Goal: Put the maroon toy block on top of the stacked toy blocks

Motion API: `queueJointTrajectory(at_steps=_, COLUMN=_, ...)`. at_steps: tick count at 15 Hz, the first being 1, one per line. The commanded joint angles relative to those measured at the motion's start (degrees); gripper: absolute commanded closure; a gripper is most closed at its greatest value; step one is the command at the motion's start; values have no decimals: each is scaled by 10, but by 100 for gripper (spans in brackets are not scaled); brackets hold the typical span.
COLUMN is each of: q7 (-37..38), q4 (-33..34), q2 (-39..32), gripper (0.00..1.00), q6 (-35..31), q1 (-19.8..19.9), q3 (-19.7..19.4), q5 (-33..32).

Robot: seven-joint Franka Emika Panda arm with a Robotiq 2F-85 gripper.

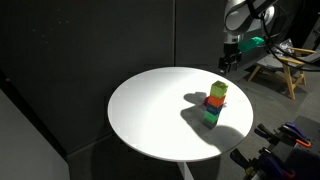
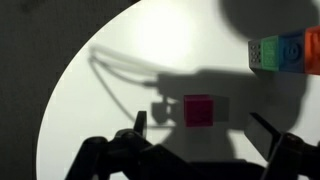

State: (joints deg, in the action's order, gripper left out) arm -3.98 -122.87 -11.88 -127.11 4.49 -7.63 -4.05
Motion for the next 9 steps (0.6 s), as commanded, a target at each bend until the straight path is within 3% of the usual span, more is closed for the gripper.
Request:
queueJointTrajectory(at_steps=1, q7=1, q4=1, q2=-3, gripper=0, q6=2, q1=7, q3=7, q5=-2)
queueJointTrajectory(at_steps=9, q7=7, q4=1, q2=-7, gripper=0, q6=-8, q1=6, q3=6, q5=-4)
